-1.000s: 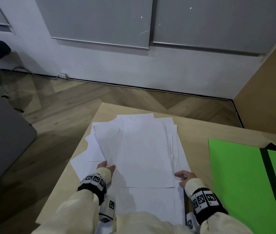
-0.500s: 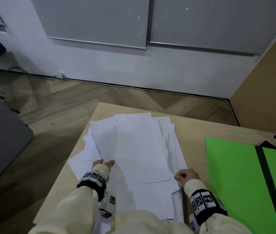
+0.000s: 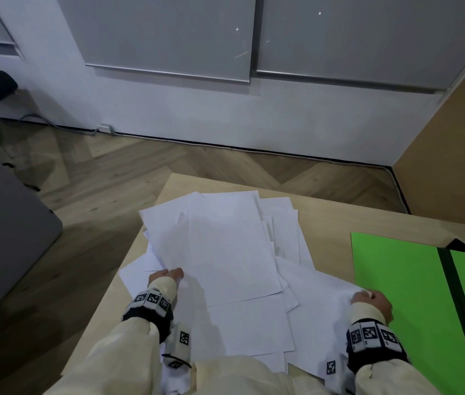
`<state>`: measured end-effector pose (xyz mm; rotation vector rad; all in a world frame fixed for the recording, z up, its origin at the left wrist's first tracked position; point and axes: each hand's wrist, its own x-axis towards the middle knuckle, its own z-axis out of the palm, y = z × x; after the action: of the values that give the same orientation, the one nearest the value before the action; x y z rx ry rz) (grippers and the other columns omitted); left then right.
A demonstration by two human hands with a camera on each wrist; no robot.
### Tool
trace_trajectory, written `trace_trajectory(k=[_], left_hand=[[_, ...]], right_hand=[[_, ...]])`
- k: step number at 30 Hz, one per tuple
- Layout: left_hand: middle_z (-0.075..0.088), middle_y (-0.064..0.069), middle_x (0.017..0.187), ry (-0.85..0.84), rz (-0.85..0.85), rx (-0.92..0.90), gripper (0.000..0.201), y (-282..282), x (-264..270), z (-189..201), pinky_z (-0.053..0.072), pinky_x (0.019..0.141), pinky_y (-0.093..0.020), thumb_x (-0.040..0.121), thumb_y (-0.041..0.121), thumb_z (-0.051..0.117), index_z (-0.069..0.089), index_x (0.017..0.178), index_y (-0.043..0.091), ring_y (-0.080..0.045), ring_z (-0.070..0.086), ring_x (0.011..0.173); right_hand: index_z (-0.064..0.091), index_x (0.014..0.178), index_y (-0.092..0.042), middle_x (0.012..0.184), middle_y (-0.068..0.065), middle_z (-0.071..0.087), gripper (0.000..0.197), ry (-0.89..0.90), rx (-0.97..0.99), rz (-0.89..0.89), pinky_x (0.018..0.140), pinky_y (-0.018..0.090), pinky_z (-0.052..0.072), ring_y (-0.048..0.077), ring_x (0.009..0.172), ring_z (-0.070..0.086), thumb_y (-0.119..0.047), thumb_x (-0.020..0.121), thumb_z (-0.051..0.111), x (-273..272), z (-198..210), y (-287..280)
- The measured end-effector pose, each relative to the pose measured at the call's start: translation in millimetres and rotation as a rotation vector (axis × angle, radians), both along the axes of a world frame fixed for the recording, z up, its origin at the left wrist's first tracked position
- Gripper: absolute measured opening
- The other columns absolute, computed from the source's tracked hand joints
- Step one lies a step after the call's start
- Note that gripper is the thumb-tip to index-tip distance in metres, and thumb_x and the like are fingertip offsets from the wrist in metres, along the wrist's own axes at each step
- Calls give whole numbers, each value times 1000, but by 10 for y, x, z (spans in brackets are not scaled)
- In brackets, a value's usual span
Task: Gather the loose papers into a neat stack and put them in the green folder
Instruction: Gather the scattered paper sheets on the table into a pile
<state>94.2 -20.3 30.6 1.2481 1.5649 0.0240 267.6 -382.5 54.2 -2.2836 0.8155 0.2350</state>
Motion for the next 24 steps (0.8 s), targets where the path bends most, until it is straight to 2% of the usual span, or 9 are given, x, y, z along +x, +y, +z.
trace_trajectory(k=[3,5,7,9,12,18,20,22,24], left_hand=[[57,-17,127,-30,-29,-20,60,7,-6,-29,43,93,-32,80,19,68,49,133,0,-34,57,107],[55,-18,131,-77,-30,-25,71,-16,2,-91,40,101,-38,75,16,75,43,136,-1,-38,55,118],[52,-20,136,-83,-72,-44,82,-92,4,-97,38,105,-39,72,17,78,36,140,-1,-39,51,122],[41,-18,145,-24,-133,-15,86,-177,9,-50,32,110,-36,75,18,75,27,144,1,-36,43,131],[35,-14,150,0,-209,37,79,-233,20,-15,30,112,-33,78,14,72,29,144,1,-31,39,136],[55,-20,134,-57,-216,87,56,-107,-59,-19,39,105,-33,80,10,70,50,131,-1,-33,55,121],[57,-21,131,-112,-173,72,55,-101,-73,-64,41,104,-35,80,13,70,52,129,-3,-34,57,118],[55,-21,133,-163,-130,18,65,-159,-73,-109,39,105,-34,78,16,73,46,133,-4,-33,56,120],[59,-23,128,-188,-126,-29,63,-254,-53,-152,43,101,-34,75,15,76,50,128,-7,-33,60,113]], right_hand=[[62,112,12,118,31,61,30,110,14,-22,91,40,48,44,110,57,-5,92,47,-27,-111,-111],[56,121,11,126,28,56,34,174,83,138,70,20,48,39,115,55,-1,91,47,-124,-211,-63],[54,125,7,126,22,57,36,259,143,324,62,17,44,34,111,57,0,90,48,-231,-240,89],[56,125,3,121,14,59,37,320,161,494,80,22,43,29,113,56,-6,89,52,-329,-225,274],[54,129,-4,133,11,55,42,333,157,715,100,29,40,27,124,51,-16,89,57,-363,-246,456],[66,110,0,96,14,65,26,135,190,388,84,30,44,29,88,58,-7,90,52,-283,-141,405],[65,111,3,105,18,67,27,134,200,331,88,33,46,31,92,59,-5,90,51,-277,-111,383],[63,116,4,118,16,65,30,218,220,408,90,31,47,32,107,60,-5,89,52,-350,-71,405],[70,97,-1,97,9,65,19,392,248,616,67,23,51,31,96,64,-3,87,54,-485,-79,492]])
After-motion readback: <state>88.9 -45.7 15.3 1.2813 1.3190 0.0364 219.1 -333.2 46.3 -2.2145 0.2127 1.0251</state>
